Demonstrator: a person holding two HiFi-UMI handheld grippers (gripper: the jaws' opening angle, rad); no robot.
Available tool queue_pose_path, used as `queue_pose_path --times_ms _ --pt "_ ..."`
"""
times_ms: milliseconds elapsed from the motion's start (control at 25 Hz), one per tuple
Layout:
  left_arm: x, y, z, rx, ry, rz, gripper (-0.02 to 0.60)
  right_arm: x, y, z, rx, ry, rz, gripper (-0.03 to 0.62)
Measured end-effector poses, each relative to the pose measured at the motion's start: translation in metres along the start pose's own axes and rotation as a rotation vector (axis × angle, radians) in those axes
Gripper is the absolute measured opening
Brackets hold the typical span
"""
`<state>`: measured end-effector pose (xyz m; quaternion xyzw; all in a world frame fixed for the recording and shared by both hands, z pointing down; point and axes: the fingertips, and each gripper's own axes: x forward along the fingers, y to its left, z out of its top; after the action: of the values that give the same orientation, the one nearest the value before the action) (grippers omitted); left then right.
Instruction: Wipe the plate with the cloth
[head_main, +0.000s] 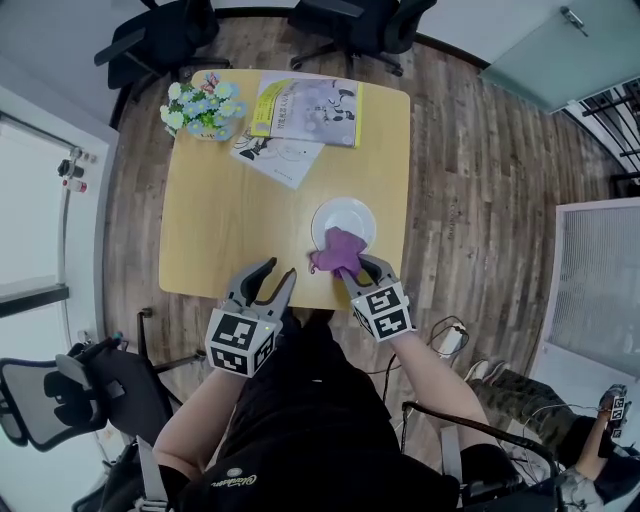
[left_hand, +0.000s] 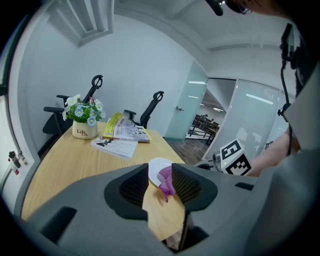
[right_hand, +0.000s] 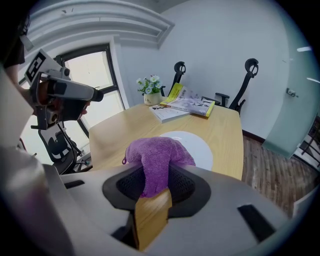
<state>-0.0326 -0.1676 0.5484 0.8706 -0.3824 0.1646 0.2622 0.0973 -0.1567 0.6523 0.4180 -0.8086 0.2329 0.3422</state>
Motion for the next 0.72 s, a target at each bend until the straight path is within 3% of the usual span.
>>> queue_pose_path --times_ms 280,720 --pt "-0.001 0.0 0.0 -0.002 0.0 0.003 0.147 0.006 -0.016 0.001 0.01 0.003 -0.031 0.112" --pt "-0.004 0.007 -0.005 -0.01 0.005 0.025 0.147 0.026 -0.079 0.029 0.008 0.0 -0.149 0.112"
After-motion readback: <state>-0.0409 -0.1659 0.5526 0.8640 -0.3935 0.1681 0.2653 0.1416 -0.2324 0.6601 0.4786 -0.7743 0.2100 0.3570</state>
